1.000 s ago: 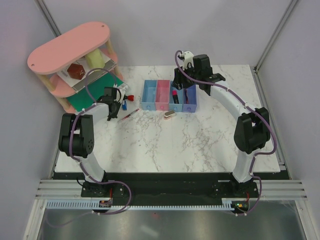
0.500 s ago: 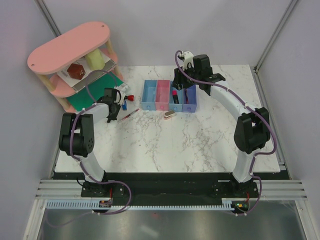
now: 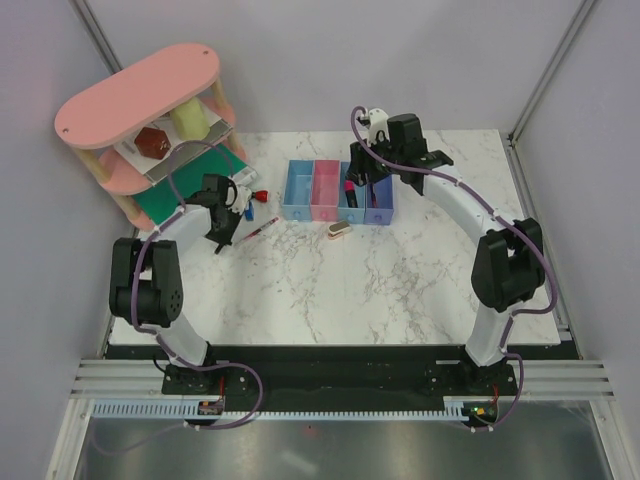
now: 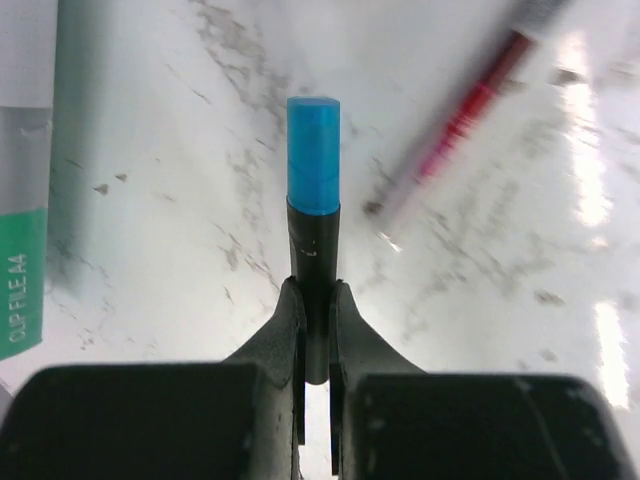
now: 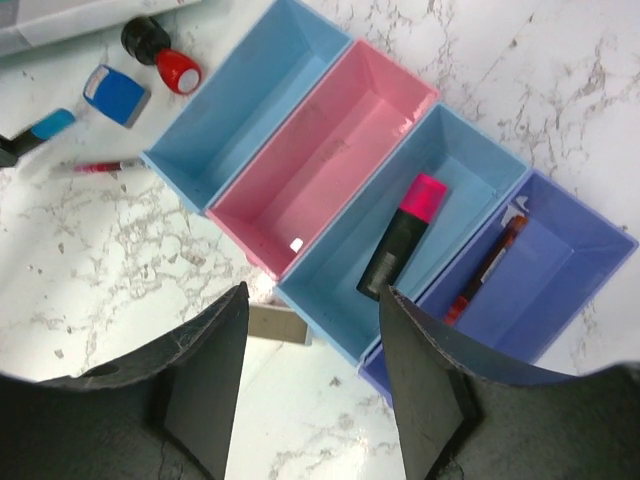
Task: Sort the stationery into containers
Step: Pick up the pen from the center of the board, then place the pen in the storage box.
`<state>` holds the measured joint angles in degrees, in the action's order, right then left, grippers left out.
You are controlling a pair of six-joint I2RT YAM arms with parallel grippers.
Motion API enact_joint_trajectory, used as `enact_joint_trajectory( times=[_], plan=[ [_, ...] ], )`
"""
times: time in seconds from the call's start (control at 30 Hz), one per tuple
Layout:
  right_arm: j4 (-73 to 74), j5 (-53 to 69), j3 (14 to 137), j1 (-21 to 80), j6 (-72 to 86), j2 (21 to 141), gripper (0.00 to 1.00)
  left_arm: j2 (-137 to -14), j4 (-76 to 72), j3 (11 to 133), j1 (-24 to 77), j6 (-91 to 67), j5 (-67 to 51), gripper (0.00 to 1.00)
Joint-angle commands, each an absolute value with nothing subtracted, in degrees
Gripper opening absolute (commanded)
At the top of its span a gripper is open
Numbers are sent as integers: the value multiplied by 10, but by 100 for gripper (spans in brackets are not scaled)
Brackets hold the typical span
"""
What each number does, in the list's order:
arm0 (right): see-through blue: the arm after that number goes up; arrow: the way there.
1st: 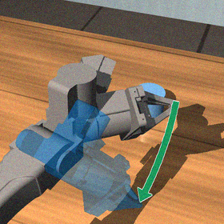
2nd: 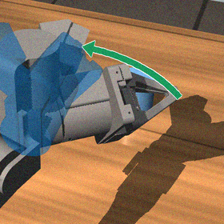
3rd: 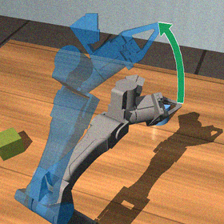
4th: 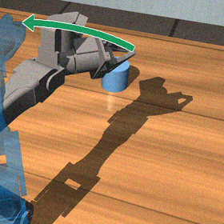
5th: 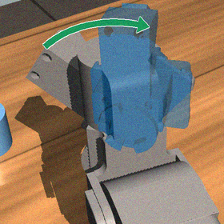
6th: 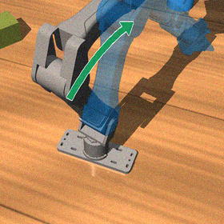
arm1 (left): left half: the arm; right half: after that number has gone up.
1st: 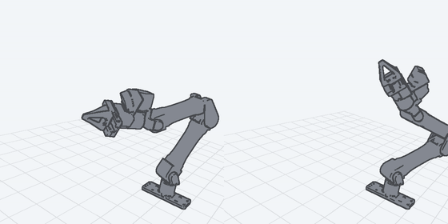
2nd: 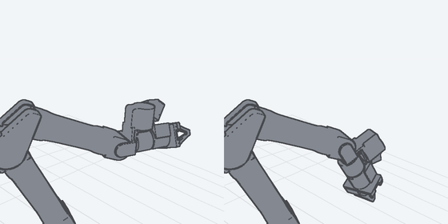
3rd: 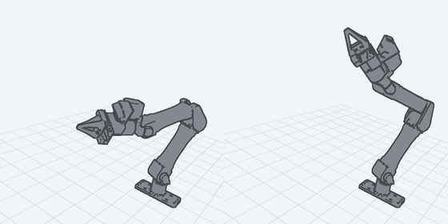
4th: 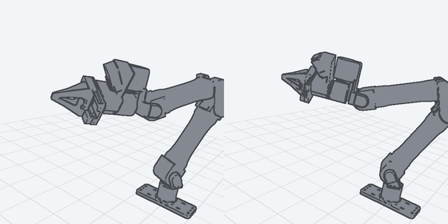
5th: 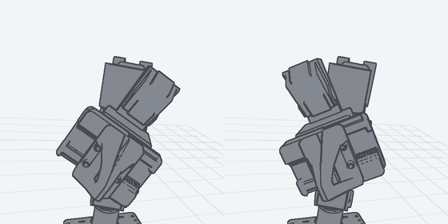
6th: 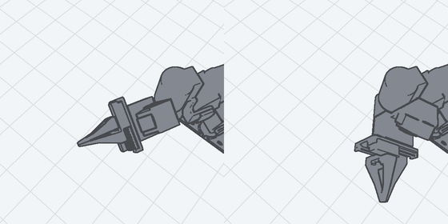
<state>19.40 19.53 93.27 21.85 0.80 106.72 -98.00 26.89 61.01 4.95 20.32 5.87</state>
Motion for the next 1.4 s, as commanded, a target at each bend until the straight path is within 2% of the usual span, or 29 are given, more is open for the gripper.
enact_joint_trajectory(
  times=[0.0,0.13,0.17,0.2,0.3,0.33,0.5,0.77,0.93,1.13,1.23,1.27,1.33,1.37],
  plan=[
    [204,188,900,212,-16,1016,63,-885,402,712,53,171,-103,2],
    [207,185,869,191,-17,992,66,-888,438,822,69,125,-201,2],
    [207,185,856,186,-18,987,71,-894,439,843,80,116,-237,2],
    [207,185,848,181,-24,980,82,-903,440,878,85,107,-262,2],
    [215,191,825,156,-39,961,96,-948,425,932,108,67,-348,2],
    [226,195,819,140,-42,954,98,-975,404,942,113,43,-385,2],
    [240,200,789,106,-70,918,98,-1070,326,1000,162,-27,-453,2],
    [247,199,742,86,-95,864,98,-1246,215,1127,203,-143,-477,2],
    [247,192,735,71,-104,853,98,-1303,183,1179,212,-193,-472,2],
    [246,199,739,60,-107,859,98,-1340,173,1174,224,-202,-461,2],
    [246,202,740,58,-106,860,98,-1354,173,1176,228,-199,-459,10],
    [245,202,741,57,-107,861,98,-1357,173,1177,229,-197,-460,18],
    [245,202,737,55,-107,860,98,-1363,173,1178,229,-194,-460,22],
    [243,202,735,55,-109,859,98,-1364,172,1177,229,-192,-462,27]
  ],
)
